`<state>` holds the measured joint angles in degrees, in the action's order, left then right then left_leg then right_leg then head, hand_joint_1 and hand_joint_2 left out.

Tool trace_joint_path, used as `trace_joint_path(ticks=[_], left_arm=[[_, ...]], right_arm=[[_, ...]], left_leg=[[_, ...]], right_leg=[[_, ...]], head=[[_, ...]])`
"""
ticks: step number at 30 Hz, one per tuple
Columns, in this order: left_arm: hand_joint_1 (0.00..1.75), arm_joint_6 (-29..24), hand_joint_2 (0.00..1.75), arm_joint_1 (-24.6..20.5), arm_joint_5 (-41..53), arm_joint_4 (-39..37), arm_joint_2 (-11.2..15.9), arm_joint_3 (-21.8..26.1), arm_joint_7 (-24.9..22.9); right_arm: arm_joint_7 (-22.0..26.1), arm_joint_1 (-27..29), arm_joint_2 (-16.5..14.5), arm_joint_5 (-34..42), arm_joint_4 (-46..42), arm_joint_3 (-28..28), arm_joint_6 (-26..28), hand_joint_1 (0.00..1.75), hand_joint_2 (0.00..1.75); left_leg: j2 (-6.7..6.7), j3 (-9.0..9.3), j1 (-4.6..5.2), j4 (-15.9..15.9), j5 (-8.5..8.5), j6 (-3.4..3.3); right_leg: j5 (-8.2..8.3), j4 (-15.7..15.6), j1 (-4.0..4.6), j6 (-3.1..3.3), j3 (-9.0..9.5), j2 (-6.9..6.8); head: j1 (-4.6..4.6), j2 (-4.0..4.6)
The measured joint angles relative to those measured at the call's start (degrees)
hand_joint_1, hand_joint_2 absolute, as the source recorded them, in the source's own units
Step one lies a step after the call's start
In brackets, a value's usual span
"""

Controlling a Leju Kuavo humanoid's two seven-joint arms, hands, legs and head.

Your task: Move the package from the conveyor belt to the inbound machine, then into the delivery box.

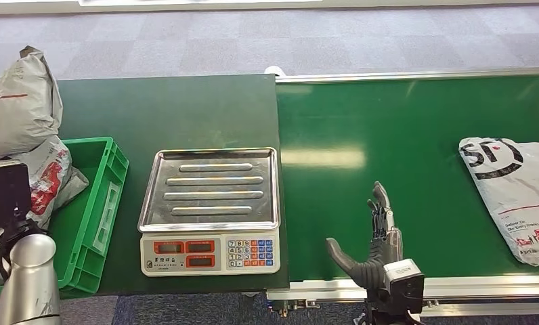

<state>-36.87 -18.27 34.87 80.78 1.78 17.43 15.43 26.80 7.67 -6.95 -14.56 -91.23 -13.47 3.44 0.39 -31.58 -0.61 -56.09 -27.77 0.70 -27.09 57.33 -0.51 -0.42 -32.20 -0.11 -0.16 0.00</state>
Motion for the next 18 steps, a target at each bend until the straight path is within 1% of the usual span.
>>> trace_joint_path(ticks=[3, 5, 7, 9, 11, 15, 18], left_arm=[[1.61, -0.3, 1.75, 0.0, -0.5, -1.8, 0.8, 2.8, -0.8], [1.55, -1.0, 1.75, 0.0, -1.0, -2.5, 1.2, 4.7, -1.0], [1.04, -1.9, 1.75, 0.0, -1.1, -3.0, 1.6, 6.6, -1.1], [0.28, -2.5, 1.75, 0.0, -0.9, -3.4, 2.0, 8.2, -1.2], [0.0, -2.8, 1.75, 0.0, -0.6, -3.8, 2.3, 9.5, -1.3], [0.0, -2.2, 1.75, -0.5, -1.3, -4.8, 3.1, 11.2, -1.3], [0.0, 1.0, 1.75, -1.1, -6.2, -5.5, 3.4, 11.8, -0.3]], right_arm=[[-0.2, 0.0, 0.0, 0.0, 0.1, 0.0, 0.0, 0.0, 1.75], [-0.3, 0.0, 0.0, 0.0, 0.2, 0.0, -0.1, 0.0, 1.75], [-0.4, 0.0, 0.0, 0.0, 0.4, 0.0, -0.1, 0.0, 1.75], [-0.4, 0.0, 0.0, 0.0, 0.6, -0.1, -0.1, 0.0, 1.75], [-0.4, 0.0, 0.0, 0.0, 0.7, -0.1, -0.1, 0.0, 1.75], [-0.6, 0.0, 0.0, 0.0, 0.9, -0.1, -0.2, 0.0, 1.75], [-1.2, -0.3, 0.0, 0.0, 1.0, -0.1, -0.5, 0.0, 1.75]], left_leg=[[0.0, -0.01, 0.0, 0.0, 0.0, 0.0], [0.0, -0.01, 0.0, 0.0, 0.0, 0.0], [0.0, -0.01, 0.0, 0.0, 0.0, 0.0], [0.0, -0.01, 0.0, 0.0, 0.0, 0.0], [-0.01, -0.01, 0.0, 0.0, 0.0, 0.0], [-0.01, -0.01, 0.0, 0.0, 0.0, 0.0], [-0.02, -0.01, 0.0, 0.0, 0.0, 0.0]], right_leg=[[0.0, 0.0, 0.0, 0.0, -0.01, 0.0], [0.0, 0.0, 0.0, 0.0, -0.01, 0.0], [0.0, 0.0, 0.0, 0.0, -0.01, 0.0], [0.0, 0.0, 0.0, 0.0, -0.01, -0.01], [0.0, 0.0, 0.0, 0.0, -0.01, -0.02], [0.0, 0.0, 0.0, 0.0, 0.0, -0.02], [0.0, 0.0, 0.0, 0.0, 0.0, -0.02]], head=[[0.0, 0.0], [0.01, 0.0], [0.0, 0.0], [0.0, 0.0], [0.0, 0.0], [0.02, 0.0], [0.01, 0.0]])
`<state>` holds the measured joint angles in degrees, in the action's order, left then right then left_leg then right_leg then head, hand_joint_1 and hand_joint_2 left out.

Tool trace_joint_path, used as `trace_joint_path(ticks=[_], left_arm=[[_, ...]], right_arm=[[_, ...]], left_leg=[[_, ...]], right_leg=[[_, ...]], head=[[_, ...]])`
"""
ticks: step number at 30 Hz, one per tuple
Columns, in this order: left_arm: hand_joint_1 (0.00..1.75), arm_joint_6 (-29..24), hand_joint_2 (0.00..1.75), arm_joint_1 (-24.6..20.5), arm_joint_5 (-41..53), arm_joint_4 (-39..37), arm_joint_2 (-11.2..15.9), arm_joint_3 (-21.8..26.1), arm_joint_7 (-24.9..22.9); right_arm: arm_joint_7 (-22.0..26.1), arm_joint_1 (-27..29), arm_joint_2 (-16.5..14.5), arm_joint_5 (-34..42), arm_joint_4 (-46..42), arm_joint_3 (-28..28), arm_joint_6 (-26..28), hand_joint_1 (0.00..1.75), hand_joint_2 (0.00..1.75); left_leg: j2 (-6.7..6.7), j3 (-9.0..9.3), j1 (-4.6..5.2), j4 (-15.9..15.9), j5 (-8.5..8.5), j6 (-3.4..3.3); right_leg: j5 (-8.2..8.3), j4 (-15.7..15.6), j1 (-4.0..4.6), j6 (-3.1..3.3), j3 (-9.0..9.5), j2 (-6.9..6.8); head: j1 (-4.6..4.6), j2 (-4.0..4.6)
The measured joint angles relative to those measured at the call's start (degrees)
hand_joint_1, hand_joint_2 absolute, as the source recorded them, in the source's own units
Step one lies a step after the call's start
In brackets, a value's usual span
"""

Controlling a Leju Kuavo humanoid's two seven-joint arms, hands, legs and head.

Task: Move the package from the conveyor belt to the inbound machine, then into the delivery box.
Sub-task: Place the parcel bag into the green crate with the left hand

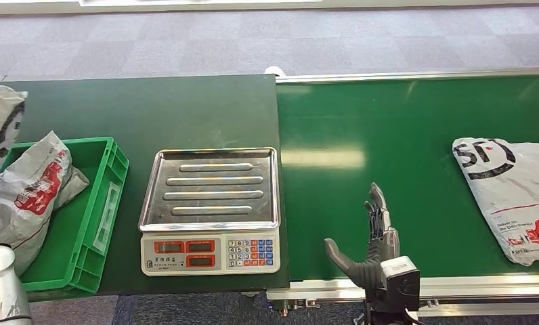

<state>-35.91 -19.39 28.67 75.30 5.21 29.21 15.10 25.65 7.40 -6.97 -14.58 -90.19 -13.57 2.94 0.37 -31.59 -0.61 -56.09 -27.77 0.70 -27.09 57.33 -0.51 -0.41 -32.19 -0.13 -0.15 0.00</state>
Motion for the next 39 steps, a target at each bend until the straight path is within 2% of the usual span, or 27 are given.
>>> trace_joint_path(ticks=[5, 14, 16, 18, 20, 23, 25, 27, 30, 32, 35, 39], left_arm=[[0.0, 9.0, 1.75, -0.3, -12.0, -0.7, 0.0, 0.5, 1.4], [0.0, 15.2, 1.75, -0.1, -18.2, -0.8, -0.4, 0.8, 2.0], [0.0, 18.4, 1.75, 0.8, -21.7, 1.1, -1.1, 0.6, 4.8], [0.0, 20.3, 1.75, 3.0, -24.0, 5.8, -2.6, -0.7, 9.9], [0.0, 18.6, 1.75, 6.1, -21.9, 12.0, -4.7, -3.9, 14.4], [0.0, 9.0, 1.75, 11.6, -10.0, 19.4, -7.4, -12.6, 18.1], [0.0, 2.1, 1.75, 15.1, -0.5, 21.9, -8.3, -20.2, 18.5], [0.0, -0.8, 1.75, 18.1, 3.8, 23.0, -8.8, -27.3, 17.6], [0.0, -1.8, 1.75, 22.1, 4.5, 23.3, -9.5, -35.3, 16.8], [0.0, -2.2, 1.75, 24.3, 2.6, 23.3, -10.1, -38.6, 17.3], [0.0, -2.5, 1.75, 26.8, -2.0, 23.3, -11.0, -41.6, 18.6], [0.0, -2.3, 1.75, 28.8, -6.4, 23.1, -11.7, -43.2, 19.7]], right_arm=[[-0.6, -0.6, 0.0, -0.1, 0.4, -0.2, -0.9, 0.0, 1.75], [-1.2, -1.1, 0.0, -0.3, 0.8, -0.4, -1.6, 0.0, 1.75], [-1.3, -1.2, 0.0, -0.3, 1.0, -0.4, -1.7, 0.0, 1.75], [-1.3, -1.4, 0.1, -0.3, 1.3, -0.4, -1.7, 0.0, 1.75], [-1.3, -1.8, 0.2, -0.3, 1.6, -0.3, -1.6, 0.0, 1.75], [-1.2, -2.1, 0.4, -0.3, 1.6, 0.3, -0.9, 0.0, 1.75], [-1.2, -2.0, 0.5, -0.3, 1.4, 1.2, -0.6, 0.0, 1.75], [-1.2, -1.5, 0.6, -0.3, 0.9, 2.3, -0.5, 0.0, 1.75], [-1.1, -0.5, 0.8, -0.3, 0.1, 3.9, -0.4, 0.0, 1.75], [-0.8, 0.2, 1.1, -0.3, -0.2, 4.6, 0.0, 0.0, 1.75], [0.3, 1.6, 1.6, 0.4, -0.2, 5.3, 1.6, 0.0, 1.75], [1.2, 3.7, 1.9, 1.2, -0.2, 5.8, 3.4, 0.0, 1.75]], left_leg=[[0.0, 0.0, 0.0, 0.0, 0.0, 0.0], [0.0, -0.01, 0.0, 0.0, 0.0, 0.0], [0.01, 0.0, 0.0, 0.0, 0.0, 0.0], [0.03, 0.0, 0.02, 0.0, -0.01, -0.01], [0.02, 0.0, 0.06, 0.0, -0.03, -0.03], [0.0, 0.0, 0.08, 0.0, -0.07, -0.08], [-0.02, -0.01, 0.08, 0.0, -0.11, -0.1], [0.01, -0.01, 0.08, 0.0, -0.15, -0.1], [0.02, 0.0, 0.06, 0.0, -0.17, -0.09], [0.01, 0.0, 0.04, 0.0, -0.17, -0.09], [0.01, -0.01, 0.02, 0.0, -0.18, -0.08], [0.0, -0.03, 0.02, 0.0, -0.18, -0.08]], right_leg=[[0.0, 0.0, 0.0, 0.0, 0.0, 0.0], [0.0, 0.0, 0.0, 0.0, -0.01, 0.0], [0.0, 0.0, 0.0, 0.0, -0.01, 0.01], [0.0, 0.0, -0.02, 0.0, -0.02, 0.01], [0.0, 0.0, -0.06, -0.01, -0.02, 0.01], [-0.02, -0.1, -0.09, -0.03, 0.0, -0.02], [-0.02, -0.2, -0.1, -0.05, 0.02, -0.03], [-0.02, -0.2, -0.1, -0.06, 0.02, 0.0], [-0.02, -0.2, -0.08, -0.06, 0.01, 0.02], [-0.03, -0.2, -0.05, -0.06, 0.0, 0.01], [-0.05, -0.2, -0.02, -0.06, -0.01, 0.01], [-0.06, -0.2, -0.02, -0.05, 0.0, 0.01]], head=[[-0.01, 0.0], [-0.01, 0.0], [-0.01, 0.0], [-0.01, 0.0], [-0.01, 0.0], [-0.01, 0.0], [-0.01, 0.0], [-0.01, 0.0], [-0.01, 0.0], [-0.02, 0.0], [-0.02, 0.0], [-0.01, 0.0]])
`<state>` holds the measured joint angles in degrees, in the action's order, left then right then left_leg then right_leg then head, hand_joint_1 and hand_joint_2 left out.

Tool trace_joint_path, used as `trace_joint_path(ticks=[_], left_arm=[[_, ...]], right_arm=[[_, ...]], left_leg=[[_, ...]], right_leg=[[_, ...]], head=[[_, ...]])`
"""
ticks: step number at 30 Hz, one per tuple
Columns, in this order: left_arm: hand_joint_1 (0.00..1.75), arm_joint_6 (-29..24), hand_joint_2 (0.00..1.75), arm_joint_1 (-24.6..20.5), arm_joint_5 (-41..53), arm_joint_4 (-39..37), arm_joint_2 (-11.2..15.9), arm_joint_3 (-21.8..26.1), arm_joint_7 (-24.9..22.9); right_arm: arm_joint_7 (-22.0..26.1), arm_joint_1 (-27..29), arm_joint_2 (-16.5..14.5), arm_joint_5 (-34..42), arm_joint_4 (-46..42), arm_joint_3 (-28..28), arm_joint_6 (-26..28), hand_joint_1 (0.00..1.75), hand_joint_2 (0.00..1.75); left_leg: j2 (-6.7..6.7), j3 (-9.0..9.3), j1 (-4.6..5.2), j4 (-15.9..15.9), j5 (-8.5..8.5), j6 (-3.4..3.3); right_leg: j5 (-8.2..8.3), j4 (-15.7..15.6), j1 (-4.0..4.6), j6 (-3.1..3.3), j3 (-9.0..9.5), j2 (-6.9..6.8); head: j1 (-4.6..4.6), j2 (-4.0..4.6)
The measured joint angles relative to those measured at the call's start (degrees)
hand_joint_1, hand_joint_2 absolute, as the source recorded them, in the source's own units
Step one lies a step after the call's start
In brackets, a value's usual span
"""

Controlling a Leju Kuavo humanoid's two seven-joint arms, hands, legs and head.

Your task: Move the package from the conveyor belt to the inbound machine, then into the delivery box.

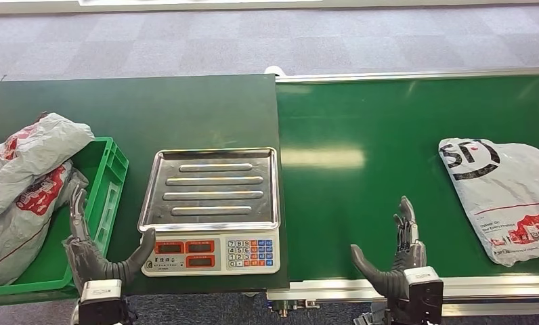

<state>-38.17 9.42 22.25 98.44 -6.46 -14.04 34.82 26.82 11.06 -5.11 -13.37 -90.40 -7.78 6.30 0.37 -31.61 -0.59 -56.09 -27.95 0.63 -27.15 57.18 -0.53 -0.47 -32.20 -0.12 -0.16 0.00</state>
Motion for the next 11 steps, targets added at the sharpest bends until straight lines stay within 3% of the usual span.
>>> trace_joint_path(ticks=[11], left_arm=[[0.0, 7.1, 1.75, 1.0, -2.6, -1.3, 0.5, -1.2, -1.0]], right_arm=[[-0.4, 4.2, -0.4, -0.8, -1.8, 0.7, 2.9, 0.0, 1.75]], left_leg=[[-0.01, 0.02, 0.01, 0.0, 0.0, 0.0]], right_leg=[[0.0, 0.0, -0.01, 0.0, 0.03, -0.01]], head=[[-0.01, 0.0]])
